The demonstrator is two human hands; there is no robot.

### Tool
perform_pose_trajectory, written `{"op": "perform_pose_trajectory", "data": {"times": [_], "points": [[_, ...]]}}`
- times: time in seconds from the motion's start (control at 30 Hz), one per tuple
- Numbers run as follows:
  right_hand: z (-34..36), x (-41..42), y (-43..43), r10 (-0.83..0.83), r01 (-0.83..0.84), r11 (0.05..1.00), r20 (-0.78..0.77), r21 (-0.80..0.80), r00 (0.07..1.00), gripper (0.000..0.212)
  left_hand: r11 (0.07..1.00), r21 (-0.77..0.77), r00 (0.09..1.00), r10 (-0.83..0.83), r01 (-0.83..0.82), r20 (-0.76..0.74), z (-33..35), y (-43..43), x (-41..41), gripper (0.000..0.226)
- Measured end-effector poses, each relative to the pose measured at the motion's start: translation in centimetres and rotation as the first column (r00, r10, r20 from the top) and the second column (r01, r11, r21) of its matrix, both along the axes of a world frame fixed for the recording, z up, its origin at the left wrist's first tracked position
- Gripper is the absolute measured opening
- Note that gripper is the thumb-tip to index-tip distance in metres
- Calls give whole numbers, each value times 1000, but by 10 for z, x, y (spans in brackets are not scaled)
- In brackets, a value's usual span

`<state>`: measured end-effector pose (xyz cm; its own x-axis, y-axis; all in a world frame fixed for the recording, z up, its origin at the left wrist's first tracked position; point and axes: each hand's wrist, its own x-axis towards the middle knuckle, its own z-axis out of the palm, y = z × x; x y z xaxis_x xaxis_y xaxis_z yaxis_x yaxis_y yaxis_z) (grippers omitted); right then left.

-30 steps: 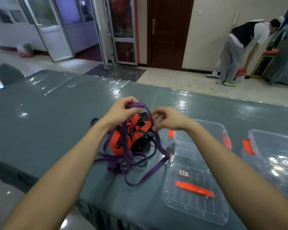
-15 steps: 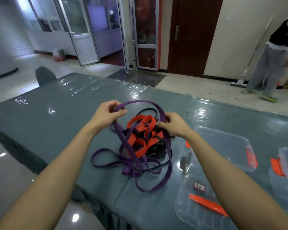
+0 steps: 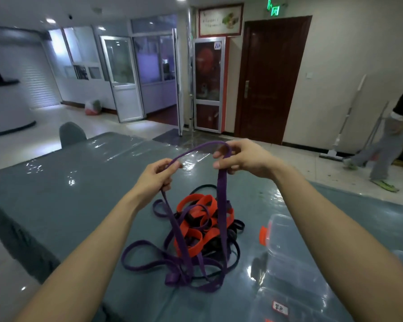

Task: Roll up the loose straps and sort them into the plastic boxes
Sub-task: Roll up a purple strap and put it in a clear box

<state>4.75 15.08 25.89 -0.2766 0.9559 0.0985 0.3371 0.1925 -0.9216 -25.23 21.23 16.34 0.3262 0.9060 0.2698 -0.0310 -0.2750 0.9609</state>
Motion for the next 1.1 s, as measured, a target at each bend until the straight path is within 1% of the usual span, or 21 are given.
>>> {"op": "perform_pose_trajectory", "data": {"times": [0.07,0.13,0.2,0.23,0.3,0.37,0.43,0.5,0.57,0.63,0.7,0.73,0.8,0.9,0.93,0.97,1.03,1.07,1.1], "points": [[32,1,1,25,-23,999,-83,29,996,35,999,0,996,39,-39,86,27,8,2,59],[69,-1,3,33,-18,996,-170,85,985,35,996,39,992,70,-74,108,63,15,4,44],[106,-4,8,25,18,985,-247,173,969,25,988,112,993,97,-103,60,97,19,11,30],[124,-7,10,17,47,974,-273,223,962,21,982,153,994,108,-108,10,113,19,17,29],[154,-14,13,-10,106,947,-304,303,952,21,975,209,991,97,-75,-97,138,15,29,31],[177,-22,12,-24,136,926,-306,352,952,27,982,190,989,32,-5,-142,158,9,42,35],[192,-29,9,-33,152,896,-280,416,959,29,986,135,990,-85,99,-111,172,-2,56,48],[203,-30,2,-52,201,861,-311,468,949,26,976,121,983,-175,180,-50,180,-12,72,59],[212,-24,-9,-70,263,829,-375,494,924,25,967,185,984,-174,176,-23,187,-21,86,53],[219,-12,-25,-63,315,796,-446,517,893,29,950,276,989,-150,144,0,202,-29,100,45],[224,3,-42,-37,350,771,-511,532,859,40,932,343,990,-136,114,41,222,-37,114,42],[224,11,-51,-26,345,766,-511,542,859,45,928,358,991,-129,105,42,231,-41,121,43],[221,29,-68,-44,320,760,-447,565,894,45,916,375,990,-137,142,-40,239,-49,134,43],[205,61,-89,-132,345,772,-396,534,909,33,870,416,954,-173,264,-244,227,-56,144,35],[197,69,-96,-159,365,783,-406,503,900,28,866,398,941,-204,303,-271,220,-59,148,33],[187,76,-102,-182,383,795,-418,470,890,25,869,362,930,-251,338,-268,213,-63,153,35],[164,83,-114,-214,403,813,-427,421,878,25,873,284,915,-348,396,-204,197,-73,167,44],[152,85,-120,-226,405,820,-422,404,878,27,868,266,907,-384,419,-176,187,-77,175,43],[138,85,-126,-237,403,827,-408,391,882,28,858,264,897,-412,441,-159,175,-82,184,36]]}}
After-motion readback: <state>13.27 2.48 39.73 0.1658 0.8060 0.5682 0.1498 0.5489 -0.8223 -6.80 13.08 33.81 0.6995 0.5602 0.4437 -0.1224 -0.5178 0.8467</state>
